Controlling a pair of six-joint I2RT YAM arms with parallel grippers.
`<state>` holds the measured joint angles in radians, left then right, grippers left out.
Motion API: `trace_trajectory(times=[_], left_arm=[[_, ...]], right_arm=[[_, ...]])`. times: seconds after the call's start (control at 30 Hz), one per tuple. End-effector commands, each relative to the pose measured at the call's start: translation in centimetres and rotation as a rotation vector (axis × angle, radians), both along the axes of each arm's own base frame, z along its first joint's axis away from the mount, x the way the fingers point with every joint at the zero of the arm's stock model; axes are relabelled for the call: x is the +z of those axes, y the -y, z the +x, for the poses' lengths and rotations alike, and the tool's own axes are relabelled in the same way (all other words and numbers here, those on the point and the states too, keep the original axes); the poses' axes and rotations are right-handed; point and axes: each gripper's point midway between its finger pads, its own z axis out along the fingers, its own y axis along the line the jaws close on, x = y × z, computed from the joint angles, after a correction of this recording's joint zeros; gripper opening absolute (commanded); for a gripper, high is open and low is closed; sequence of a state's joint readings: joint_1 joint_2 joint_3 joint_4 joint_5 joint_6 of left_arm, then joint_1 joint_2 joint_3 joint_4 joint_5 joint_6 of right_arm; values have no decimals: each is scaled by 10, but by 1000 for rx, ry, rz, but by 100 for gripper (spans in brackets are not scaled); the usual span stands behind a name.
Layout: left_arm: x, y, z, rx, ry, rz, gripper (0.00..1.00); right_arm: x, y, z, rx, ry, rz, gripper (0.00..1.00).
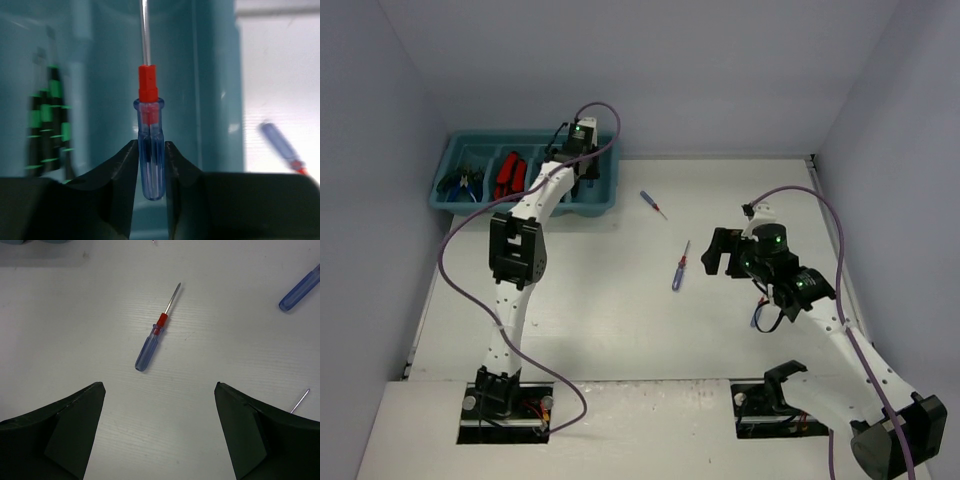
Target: Sort the tools into containers
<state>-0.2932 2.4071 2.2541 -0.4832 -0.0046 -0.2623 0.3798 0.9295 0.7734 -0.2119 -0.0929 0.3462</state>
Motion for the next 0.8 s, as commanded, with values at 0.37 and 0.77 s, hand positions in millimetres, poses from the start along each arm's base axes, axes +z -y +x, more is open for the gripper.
trace_trajectory(times=[0.37,0.77], left_arm=[[119,95,-102,-204,173,-124,45],[8,218,-239,-278,-84,-177,47]], right_arm=[[23,17,14,-106,106,-10,89],[43,48,-2,-259,199,15,89]])
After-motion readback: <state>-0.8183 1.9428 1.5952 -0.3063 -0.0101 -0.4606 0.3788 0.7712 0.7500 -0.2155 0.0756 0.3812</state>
